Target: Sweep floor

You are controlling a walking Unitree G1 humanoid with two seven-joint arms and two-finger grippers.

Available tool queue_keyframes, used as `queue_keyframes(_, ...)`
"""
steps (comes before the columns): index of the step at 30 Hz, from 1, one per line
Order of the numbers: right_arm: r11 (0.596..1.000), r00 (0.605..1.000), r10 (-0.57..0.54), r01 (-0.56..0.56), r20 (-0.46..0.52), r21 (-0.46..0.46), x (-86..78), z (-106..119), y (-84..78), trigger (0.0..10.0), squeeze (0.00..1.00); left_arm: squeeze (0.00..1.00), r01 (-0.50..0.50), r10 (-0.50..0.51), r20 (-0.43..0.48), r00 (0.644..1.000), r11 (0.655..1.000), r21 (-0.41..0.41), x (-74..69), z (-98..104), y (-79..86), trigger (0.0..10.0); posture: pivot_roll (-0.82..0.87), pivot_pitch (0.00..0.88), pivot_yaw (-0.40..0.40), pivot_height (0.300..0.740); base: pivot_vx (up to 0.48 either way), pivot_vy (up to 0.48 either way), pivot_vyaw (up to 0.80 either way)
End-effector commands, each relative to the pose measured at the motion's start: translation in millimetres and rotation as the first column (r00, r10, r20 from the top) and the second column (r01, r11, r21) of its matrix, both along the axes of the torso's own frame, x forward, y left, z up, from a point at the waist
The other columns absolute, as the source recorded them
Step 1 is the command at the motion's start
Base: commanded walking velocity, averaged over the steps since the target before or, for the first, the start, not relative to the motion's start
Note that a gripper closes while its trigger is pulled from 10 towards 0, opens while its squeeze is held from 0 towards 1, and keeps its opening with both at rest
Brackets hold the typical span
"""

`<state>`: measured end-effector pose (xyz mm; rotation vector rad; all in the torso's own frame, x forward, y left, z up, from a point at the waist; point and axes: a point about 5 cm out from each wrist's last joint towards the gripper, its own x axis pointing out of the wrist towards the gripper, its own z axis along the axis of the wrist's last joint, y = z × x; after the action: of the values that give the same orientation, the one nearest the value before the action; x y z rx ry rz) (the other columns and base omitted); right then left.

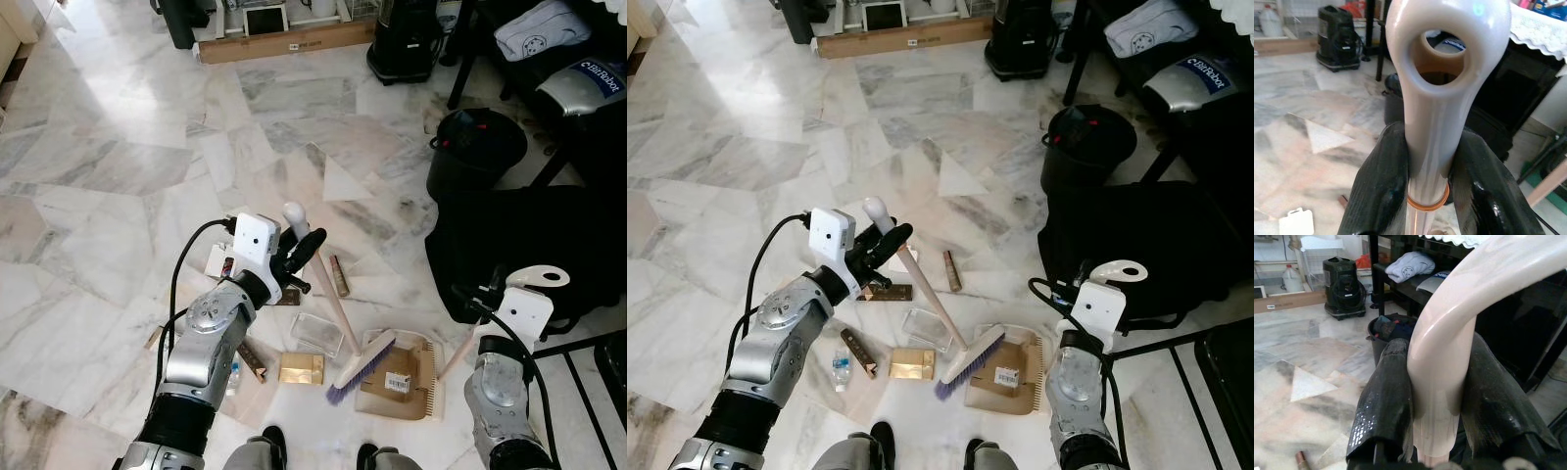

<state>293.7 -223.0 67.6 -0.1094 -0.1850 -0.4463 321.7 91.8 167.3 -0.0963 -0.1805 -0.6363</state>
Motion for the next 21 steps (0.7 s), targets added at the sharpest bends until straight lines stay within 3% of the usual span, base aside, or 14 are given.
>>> queue_keyframes(1, 1.000, 1.000, -0.002, 0.001, 0.021, 0.030, 2.3, 3, 0.2, 10.0, 0.00, 0.00, -0.076, 0.077, 0.062, 0.995, 0.997, -0.017, 5.9, 13, 10.1, 10.0, 0.16, 0.186, 0.042, 0.740, 0.000, 0.000, 0.00)
queue_keyframes(7, 0.999, 0.998, -0.010, 0.008, 0.055, 0.035, 6.5, 12, -4.5, 10.0, 0.00, 0.00, -0.153, 0.152, 0.162, 0.975, 0.988, -0.004, 9.6, 27, 16.9, 10.0, 0.14, 0.157, 0.039, 0.740, 0.000, 0.000, 0.00)
queue_keyframes(13, 1.000, 0.996, -0.010, 0.008, 0.093, 0.018, 6.5, 21, -10.1, 10.0, 0.00, 0.00, -0.243, 0.239, 0.184, 0.953, 0.970, -0.002, 12.9, 21, 21.1, 10.0, 0.11, 0.124, 0.033, 0.740, 0.000, 0.000, 0.00)
queue_keyframes(21, 0.999, 0.984, -0.039, 0.038, 0.174, 0.008, 2.0, 36, -20.2, 10.0, 0.00, 0.00, -0.282, 0.277, 0.206, 0.939, 0.959, -0.001, 17.9, 22, 24.5, 10.0, 0.09, 0.101, 0.032, 0.740, 0.000, 0.000, 0.00)
